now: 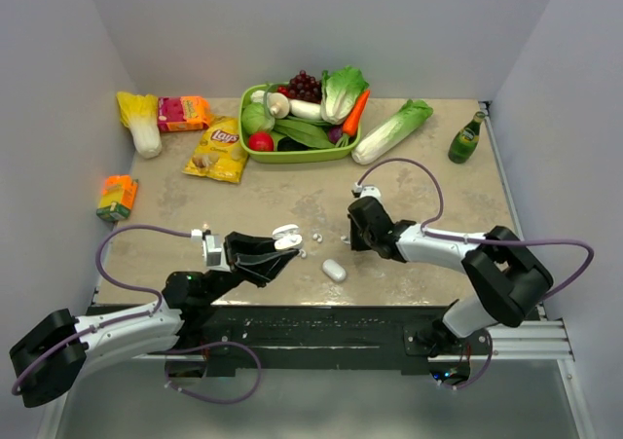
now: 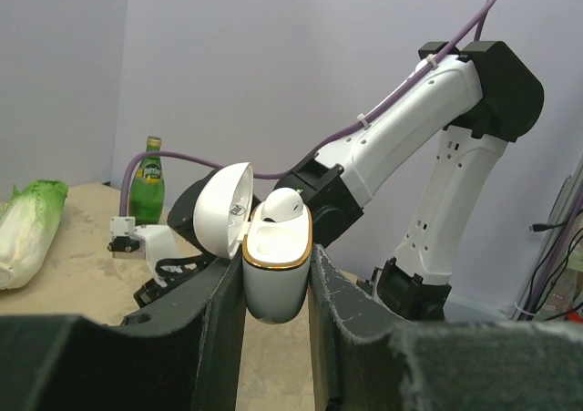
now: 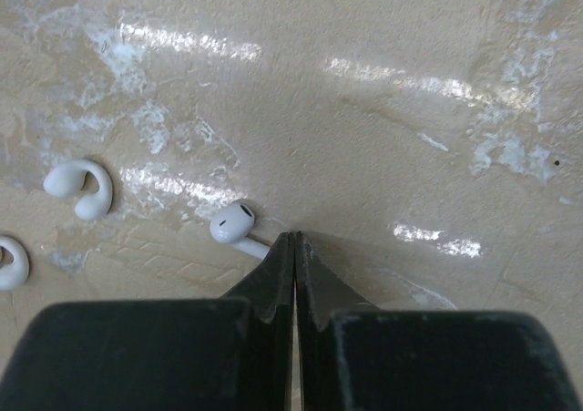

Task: Insert the wireless bluetooth earbuds into the charging case
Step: Turn over the left earbud at the center of the board.

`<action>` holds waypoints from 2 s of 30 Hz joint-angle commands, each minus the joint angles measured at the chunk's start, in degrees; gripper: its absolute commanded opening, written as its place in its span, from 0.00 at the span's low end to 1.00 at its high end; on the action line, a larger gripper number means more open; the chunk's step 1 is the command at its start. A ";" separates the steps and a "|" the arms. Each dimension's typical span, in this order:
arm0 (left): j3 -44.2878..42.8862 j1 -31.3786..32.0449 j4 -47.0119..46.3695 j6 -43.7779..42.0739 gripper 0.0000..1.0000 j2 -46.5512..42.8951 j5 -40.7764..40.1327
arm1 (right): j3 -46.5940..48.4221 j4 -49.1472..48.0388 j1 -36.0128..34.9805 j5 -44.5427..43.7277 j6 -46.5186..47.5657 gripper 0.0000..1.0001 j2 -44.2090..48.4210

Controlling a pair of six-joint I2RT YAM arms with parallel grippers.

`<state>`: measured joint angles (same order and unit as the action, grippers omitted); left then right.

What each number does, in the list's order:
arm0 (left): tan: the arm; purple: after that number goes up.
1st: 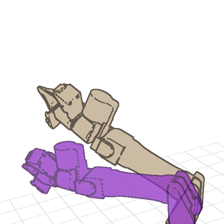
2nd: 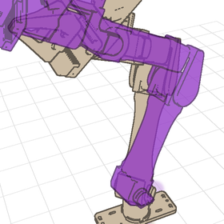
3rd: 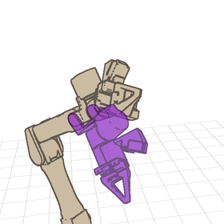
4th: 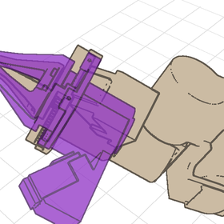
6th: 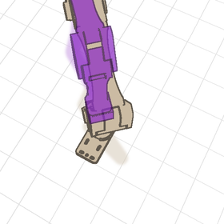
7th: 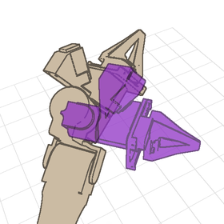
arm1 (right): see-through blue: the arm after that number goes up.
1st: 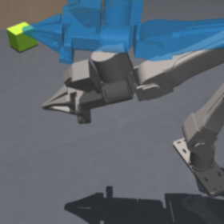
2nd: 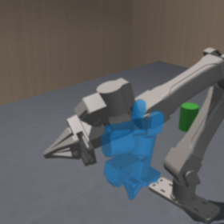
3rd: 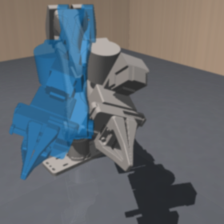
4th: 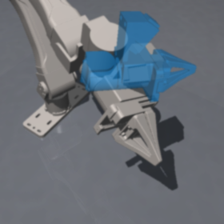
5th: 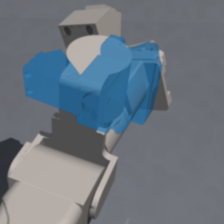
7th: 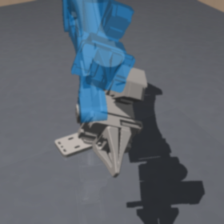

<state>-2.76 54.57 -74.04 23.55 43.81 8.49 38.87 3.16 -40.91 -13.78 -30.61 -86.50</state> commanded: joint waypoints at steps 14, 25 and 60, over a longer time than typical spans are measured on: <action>13.75 0.98 -11.66 1.06 0.00 -1.10 -1.37 | -1.96 3.43 -3.66 -2.04 -2.70 0.11 11.69; 14.10 1.07 -10.07 0.27 0.00 -2.33 -2.16 | 9.02 8.62 -3.66 1.74 10.92 0.56 4.69; 13.40 1.16 -10.60 -0.96 0.00 0.22 -0.76 | 24.75 19.77 -4.27 0.07 15.40 0.47 -14.05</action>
<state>-2.76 55.33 -74.04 23.40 43.92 7.25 59.22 18.96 -44.66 -11.62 -16.08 -99.72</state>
